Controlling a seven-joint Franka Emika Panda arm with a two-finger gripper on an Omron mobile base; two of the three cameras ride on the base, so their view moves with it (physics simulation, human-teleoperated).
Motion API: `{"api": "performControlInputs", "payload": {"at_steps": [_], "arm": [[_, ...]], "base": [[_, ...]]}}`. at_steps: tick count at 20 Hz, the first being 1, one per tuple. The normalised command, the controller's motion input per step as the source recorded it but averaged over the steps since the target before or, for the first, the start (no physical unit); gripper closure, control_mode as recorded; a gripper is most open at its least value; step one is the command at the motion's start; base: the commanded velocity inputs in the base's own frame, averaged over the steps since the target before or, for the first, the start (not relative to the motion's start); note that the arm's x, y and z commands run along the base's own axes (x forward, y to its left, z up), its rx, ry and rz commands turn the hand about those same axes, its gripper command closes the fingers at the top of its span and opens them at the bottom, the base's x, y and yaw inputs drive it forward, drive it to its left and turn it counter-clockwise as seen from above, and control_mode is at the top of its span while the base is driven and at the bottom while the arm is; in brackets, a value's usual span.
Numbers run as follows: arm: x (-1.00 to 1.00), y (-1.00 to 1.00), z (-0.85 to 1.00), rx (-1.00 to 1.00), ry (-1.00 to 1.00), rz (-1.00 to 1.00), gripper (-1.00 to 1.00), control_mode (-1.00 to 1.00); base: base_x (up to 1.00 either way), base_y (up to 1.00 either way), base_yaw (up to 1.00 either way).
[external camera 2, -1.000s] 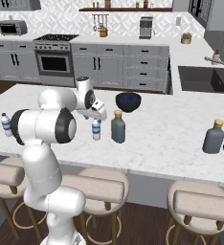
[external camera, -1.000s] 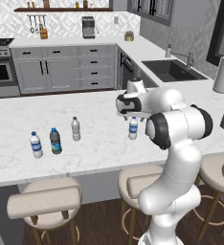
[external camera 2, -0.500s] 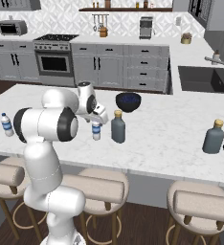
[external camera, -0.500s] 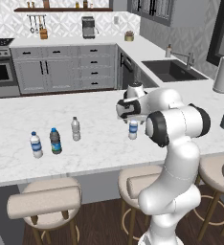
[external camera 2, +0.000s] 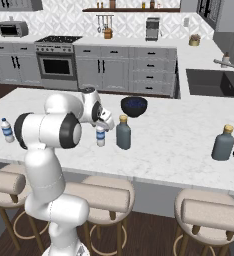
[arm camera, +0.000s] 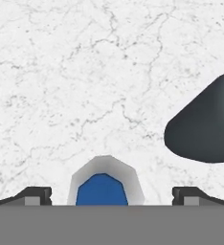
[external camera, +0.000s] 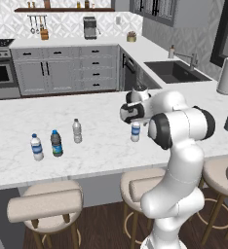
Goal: Move the plastic bottles in the middle to the plastics group, and the glass bottles in the middle to the glass group.
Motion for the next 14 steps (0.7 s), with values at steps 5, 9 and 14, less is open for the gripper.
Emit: {"api": "performControlInputs", "payload": {"at_steps": [5, 9, 14], "arm": [[-0.01, 0.0, 0.0, 0.0, -0.01, 0.0, 1.0, -1.0], [0.0, 0.0, 0.0, 0.0, -0.01, 0.0, 1.0, -1.0], [-0.3, 0.16, 0.04, 0.0, -0.11, 0.05, 1.0, -1.0]], "base": [[0.0, 0.0, 0.0], [0.0, 0.0, 0.0], [0.0, 0.0, 0.0]]}}
